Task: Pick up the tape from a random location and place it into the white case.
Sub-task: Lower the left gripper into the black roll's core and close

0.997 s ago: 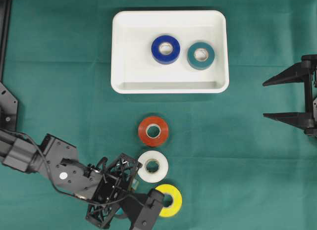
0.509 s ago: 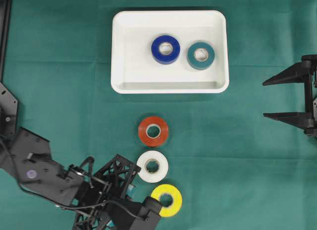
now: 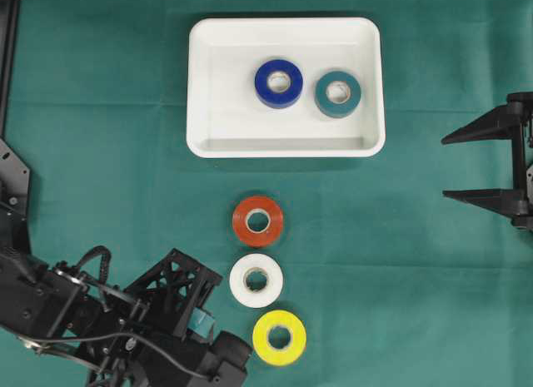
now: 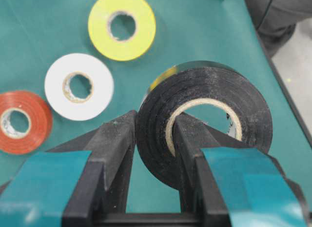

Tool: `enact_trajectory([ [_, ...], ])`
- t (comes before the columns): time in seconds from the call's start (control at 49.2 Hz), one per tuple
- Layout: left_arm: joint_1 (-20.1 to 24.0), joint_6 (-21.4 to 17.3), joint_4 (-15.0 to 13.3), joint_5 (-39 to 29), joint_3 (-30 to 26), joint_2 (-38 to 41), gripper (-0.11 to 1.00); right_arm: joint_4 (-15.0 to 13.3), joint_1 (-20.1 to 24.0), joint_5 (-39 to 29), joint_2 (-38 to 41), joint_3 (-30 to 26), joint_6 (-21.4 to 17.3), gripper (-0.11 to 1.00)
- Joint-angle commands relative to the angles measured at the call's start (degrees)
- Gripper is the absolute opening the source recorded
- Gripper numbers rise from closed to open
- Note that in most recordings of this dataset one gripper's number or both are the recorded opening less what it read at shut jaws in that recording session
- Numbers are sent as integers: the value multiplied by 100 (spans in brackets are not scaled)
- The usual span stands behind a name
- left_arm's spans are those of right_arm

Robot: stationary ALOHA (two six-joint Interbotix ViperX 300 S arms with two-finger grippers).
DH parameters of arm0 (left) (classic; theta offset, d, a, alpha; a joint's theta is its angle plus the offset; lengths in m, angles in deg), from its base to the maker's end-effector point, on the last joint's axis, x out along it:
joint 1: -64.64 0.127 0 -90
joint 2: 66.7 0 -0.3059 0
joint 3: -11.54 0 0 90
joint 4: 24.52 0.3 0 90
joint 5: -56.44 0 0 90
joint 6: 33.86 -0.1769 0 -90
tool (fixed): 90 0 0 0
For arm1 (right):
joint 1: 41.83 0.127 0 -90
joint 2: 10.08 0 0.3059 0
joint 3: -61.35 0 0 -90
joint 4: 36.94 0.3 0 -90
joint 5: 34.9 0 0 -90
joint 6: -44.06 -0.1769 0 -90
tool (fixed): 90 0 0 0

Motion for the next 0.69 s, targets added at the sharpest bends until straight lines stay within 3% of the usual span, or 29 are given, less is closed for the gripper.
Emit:
enact_trajectory([
  [0.0, -35, 9, 18, -123, -281, -167, 17, 9, 0, 18, 53, -149, 0, 85],
  [0.671, -35, 18, 35, -290, -369, -167, 17, 9, 0, 18, 53, -149, 0, 85],
])
